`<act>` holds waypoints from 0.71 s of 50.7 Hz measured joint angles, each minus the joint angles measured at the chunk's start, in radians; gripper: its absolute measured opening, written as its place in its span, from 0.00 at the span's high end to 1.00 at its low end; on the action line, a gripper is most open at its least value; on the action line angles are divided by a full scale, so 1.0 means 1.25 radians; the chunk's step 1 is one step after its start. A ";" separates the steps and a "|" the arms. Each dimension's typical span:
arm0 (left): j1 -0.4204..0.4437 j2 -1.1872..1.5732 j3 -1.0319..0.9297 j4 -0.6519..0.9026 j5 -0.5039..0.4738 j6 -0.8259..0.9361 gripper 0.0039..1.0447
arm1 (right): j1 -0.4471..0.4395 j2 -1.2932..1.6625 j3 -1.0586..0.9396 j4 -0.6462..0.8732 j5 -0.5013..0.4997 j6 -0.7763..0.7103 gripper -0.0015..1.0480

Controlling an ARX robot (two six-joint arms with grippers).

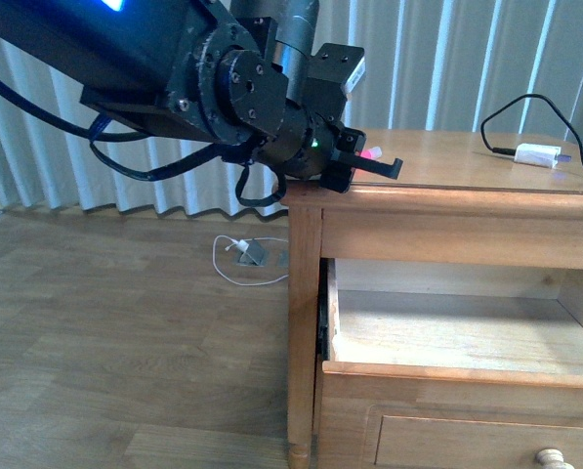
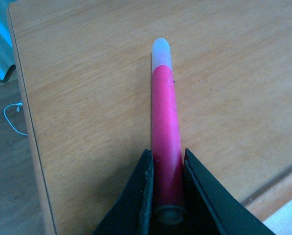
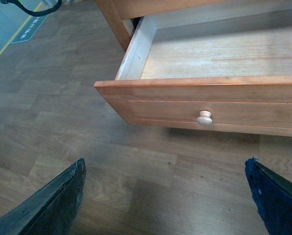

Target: Place pink marker in drawer with both arms

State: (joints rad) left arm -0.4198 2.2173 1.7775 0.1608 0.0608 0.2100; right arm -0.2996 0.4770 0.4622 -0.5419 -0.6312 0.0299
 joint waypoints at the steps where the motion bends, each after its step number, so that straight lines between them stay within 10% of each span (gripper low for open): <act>1: 0.001 -0.003 -0.005 0.002 0.005 0.005 0.86 | 0.000 0.000 0.000 0.000 0.000 0.000 0.08; 22: 0.018 -0.258 -0.288 -0.031 0.357 0.172 0.86 | 0.000 0.000 0.000 0.000 0.000 0.000 0.08; 36: -0.002 -0.316 -0.383 -0.049 0.427 0.223 0.86 | 0.000 0.000 0.000 0.000 0.000 0.000 0.08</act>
State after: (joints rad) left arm -0.4221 1.8221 1.2987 0.0998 0.5949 0.4889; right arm -0.2996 0.4770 0.4622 -0.5419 -0.6312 0.0299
